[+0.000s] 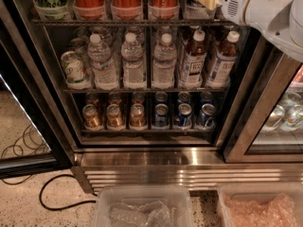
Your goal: Pick redbull can from top shelf of fridge
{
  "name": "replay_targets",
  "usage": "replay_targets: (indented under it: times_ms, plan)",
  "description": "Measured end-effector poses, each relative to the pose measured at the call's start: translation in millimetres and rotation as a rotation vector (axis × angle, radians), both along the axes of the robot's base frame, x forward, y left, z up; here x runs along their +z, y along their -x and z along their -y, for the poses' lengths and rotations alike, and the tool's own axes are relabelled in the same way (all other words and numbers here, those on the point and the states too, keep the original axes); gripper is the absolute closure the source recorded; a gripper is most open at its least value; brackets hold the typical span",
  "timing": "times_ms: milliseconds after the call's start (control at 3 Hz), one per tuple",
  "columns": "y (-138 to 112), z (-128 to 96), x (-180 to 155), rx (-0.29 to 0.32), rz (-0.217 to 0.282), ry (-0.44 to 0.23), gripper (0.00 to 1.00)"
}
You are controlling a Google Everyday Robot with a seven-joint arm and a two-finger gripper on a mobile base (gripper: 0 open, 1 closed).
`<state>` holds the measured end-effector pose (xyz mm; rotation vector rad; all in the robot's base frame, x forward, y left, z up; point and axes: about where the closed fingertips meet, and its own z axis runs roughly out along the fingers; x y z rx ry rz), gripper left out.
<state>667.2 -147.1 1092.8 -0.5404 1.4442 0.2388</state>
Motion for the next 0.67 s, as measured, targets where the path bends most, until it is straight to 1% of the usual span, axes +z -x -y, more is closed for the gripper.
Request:
replay_targets:
  times_ms: [333,667]
  plan:
    - [-0.7,-0.3,2.5,0.002,0.012,0.000,1.00]
    - [0.4,0.3,9.5,0.001,0.038,0.001,1.00]
